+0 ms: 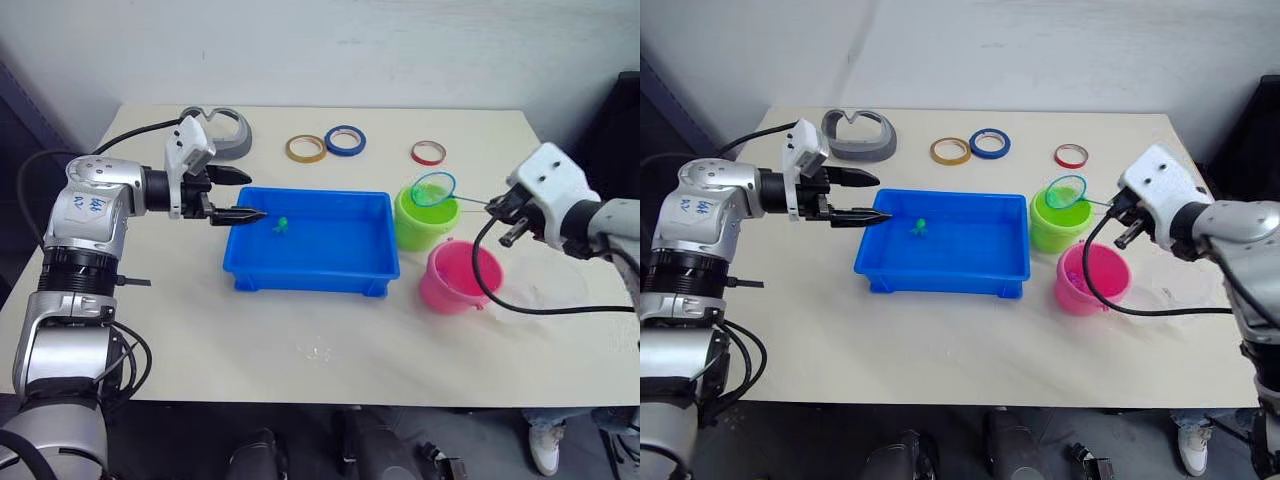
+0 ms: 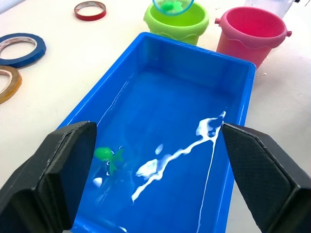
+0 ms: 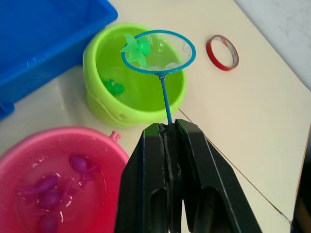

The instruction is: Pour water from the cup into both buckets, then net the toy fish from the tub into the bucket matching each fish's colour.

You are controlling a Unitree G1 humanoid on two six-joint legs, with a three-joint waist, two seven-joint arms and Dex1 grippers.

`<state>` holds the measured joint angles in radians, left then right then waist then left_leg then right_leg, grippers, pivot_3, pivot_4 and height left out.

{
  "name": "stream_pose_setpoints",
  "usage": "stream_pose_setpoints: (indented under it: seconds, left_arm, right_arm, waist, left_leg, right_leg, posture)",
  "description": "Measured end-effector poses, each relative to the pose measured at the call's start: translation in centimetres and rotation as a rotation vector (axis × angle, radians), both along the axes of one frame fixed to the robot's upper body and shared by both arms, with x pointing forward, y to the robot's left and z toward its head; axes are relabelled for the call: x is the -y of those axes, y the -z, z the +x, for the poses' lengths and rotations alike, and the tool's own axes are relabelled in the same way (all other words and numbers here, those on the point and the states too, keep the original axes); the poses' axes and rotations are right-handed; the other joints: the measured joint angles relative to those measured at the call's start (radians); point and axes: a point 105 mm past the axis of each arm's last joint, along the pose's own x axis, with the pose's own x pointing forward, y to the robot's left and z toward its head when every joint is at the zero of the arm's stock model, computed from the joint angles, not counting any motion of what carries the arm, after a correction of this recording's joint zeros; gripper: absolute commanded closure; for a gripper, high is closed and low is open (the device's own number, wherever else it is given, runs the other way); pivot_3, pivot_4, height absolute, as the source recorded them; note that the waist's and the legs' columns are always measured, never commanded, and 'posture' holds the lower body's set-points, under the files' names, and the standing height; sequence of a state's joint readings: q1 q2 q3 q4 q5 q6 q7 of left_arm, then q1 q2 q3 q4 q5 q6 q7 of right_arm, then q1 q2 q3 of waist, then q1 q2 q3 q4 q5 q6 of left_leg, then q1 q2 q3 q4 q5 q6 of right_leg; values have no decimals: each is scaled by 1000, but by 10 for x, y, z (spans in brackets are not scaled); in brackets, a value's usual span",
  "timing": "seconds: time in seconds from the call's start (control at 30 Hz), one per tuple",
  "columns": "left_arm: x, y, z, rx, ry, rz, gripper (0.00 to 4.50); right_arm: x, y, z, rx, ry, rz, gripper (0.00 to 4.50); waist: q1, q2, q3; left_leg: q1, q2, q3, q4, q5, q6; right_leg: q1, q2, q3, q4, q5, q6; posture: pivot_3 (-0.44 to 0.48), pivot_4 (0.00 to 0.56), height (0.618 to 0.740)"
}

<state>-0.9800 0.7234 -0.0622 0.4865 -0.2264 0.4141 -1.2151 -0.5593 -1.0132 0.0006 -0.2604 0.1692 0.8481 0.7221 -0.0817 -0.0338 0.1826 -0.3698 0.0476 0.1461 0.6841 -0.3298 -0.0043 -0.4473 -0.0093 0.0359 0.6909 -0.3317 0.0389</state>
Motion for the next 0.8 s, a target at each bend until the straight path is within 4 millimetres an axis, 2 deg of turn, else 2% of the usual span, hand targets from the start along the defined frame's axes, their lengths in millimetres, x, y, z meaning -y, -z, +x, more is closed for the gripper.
stream_pose_setpoints:
  seconds: [0.17, 0.37, 0.47, 0.6, 0.7, 0.8]
  left_arm:
    - [0, 0, 0, -1, 7, 3, 38]
    - [0, 1, -1, -3, 9, 5, 38]
    - [0, 1, -1, -3, 9, 6, 38]
    - [0, 1, -1, -3, 9, 8, 38]
    - [0, 1, -1, -2, 11, 9, 38]
    - [-2, 4, 0, -12, 6, 7, 38]
  right_arm:
    - [-2, 4, 6, 71, -35, -197, 4500]
    - [1, -8, 6, 202, -107, -546, 4500]
    - [-3, -10, 2, 241, -174, -677, 4500]
    - [-14, 0, -7, 242, -273, -764, 4500]
    - [-16, 7, -15, 240, -328, -857, 4500]
    - [-15, 4, -18, 290, -361, -983, 4500]
  waist:
    - [2, 0, 0]
    - [2, 0, 0]
    - [1, 0, 0]
    - [2, 0, 0]
    - [5, 0, 0]
    - [3, 0, 0]
  left_leg:
    - [0, 0, 0, 0, 0, 0]
    - [0, 0, 0, 0, 0, 0]
    - [0, 0, 0, 0, 0, 0]
    - [0, 0, 0, 0, 0, 0]
    - [0, 0, 0, 0, 0, 0]
    - [1, 0, 0, 0, 0, 0]
  right_leg:
    - [0, 0, 0, 0, 0, 0]
    - [0, 0, 0, 0, 0, 0]
    - [0, 0, 0, 0, 0, 0]
    - [0, 0, 0, 0, 0, 0]
    - [0, 0, 0, 0, 0, 0]
    - [0, 0, 0, 0, 0, 0]
  posture:
    - [0, 150, 738]
    - [0, 150, 738]
    - [0, 150, 738]
    - [0, 150, 738]
    - [0, 150, 738]
    - [0, 150, 738]
